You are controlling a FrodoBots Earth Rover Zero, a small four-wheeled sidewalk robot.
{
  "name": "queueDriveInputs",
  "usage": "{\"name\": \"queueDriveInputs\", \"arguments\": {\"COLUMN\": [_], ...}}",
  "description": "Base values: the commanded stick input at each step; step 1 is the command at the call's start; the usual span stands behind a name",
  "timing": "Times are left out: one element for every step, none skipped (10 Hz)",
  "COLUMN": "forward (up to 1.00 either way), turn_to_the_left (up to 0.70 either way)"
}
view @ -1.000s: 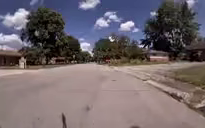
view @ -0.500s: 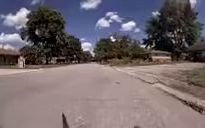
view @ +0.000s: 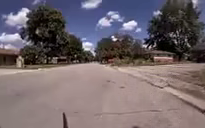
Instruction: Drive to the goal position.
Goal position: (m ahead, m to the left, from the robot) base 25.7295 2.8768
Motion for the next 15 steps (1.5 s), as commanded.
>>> {"name": "queueDriveInputs", "arguments": {"forward": [0.85,0.85,0.85,0.85,0.85,0.85,0.85,0.85,0.85,0.85,0.85,0.85,0.85,0.85,0.85], "turn_to_the_left": [-0.29,-0.34,-0.34,-0.34,-0.34,-0.04,0.00,0.00,0.00,0.00,0.00,0.00,0.00,0.00,0.00]}}
